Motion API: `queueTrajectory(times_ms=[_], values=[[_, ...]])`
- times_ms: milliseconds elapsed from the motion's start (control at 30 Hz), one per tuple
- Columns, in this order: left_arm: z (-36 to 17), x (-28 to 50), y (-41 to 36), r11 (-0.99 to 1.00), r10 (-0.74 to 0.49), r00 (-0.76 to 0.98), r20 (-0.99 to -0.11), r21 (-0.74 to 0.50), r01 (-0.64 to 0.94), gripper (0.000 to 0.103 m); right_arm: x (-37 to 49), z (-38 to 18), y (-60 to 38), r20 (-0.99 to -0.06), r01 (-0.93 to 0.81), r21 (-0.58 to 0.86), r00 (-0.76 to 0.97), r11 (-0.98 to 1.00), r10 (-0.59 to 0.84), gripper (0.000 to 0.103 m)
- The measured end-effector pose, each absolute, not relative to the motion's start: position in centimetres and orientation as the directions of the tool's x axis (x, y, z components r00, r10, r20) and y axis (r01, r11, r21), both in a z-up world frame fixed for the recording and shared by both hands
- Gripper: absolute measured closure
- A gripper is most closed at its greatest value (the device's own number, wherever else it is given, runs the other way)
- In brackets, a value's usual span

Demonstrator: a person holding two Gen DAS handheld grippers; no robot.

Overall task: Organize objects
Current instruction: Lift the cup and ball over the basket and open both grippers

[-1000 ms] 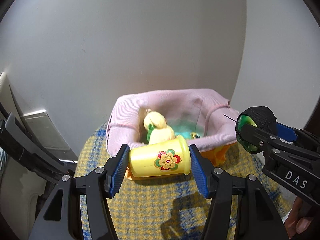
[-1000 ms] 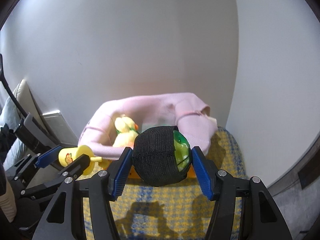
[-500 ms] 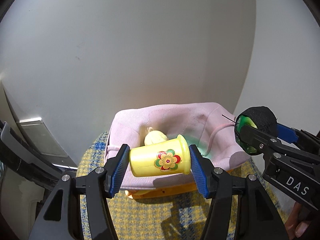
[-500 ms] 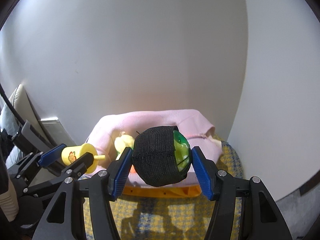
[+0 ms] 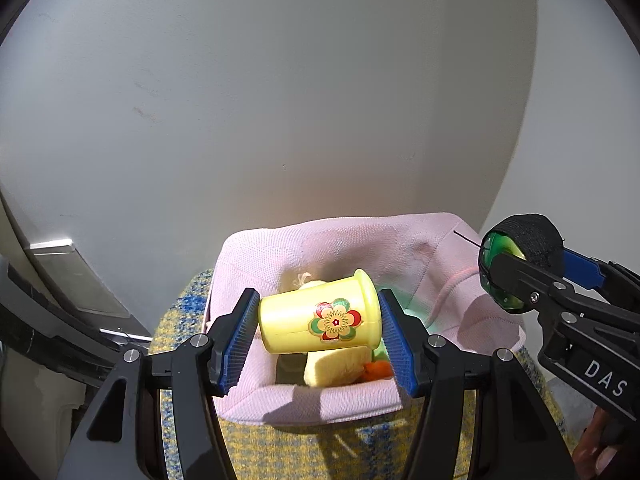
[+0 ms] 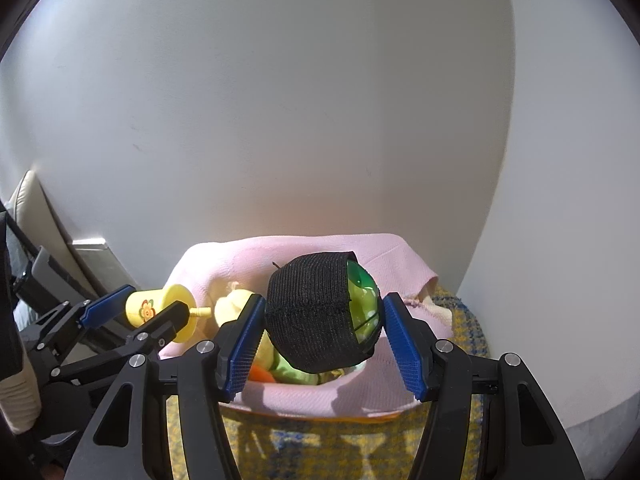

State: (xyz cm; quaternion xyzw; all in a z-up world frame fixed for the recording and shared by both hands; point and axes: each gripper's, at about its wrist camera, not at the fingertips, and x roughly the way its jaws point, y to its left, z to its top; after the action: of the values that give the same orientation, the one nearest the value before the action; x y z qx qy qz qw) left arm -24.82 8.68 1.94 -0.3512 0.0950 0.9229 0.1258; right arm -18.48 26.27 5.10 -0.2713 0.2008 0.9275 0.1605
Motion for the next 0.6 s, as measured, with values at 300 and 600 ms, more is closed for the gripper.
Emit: queueTrajectory(times_ms=[300, 600], values=[[1.6, -26.2, 8.6, -0.956, 0.152, -0.729, -0.668, 0.089, -0.28, 0.013, -20.1, 4.7, 27.9, -0.582, -0.406, 0.291, -0.794, -0.866, 0.177, 0.023], [1.5, -26.5, 8.0, -0.964, 0.136, -0.727, -0.673, 0.078, -0.253, 0.002, -18.4, 4.3, 28.7, -0.568, -0.446, 0.309, -0.795, -0.84, 0.214, 0.012]])
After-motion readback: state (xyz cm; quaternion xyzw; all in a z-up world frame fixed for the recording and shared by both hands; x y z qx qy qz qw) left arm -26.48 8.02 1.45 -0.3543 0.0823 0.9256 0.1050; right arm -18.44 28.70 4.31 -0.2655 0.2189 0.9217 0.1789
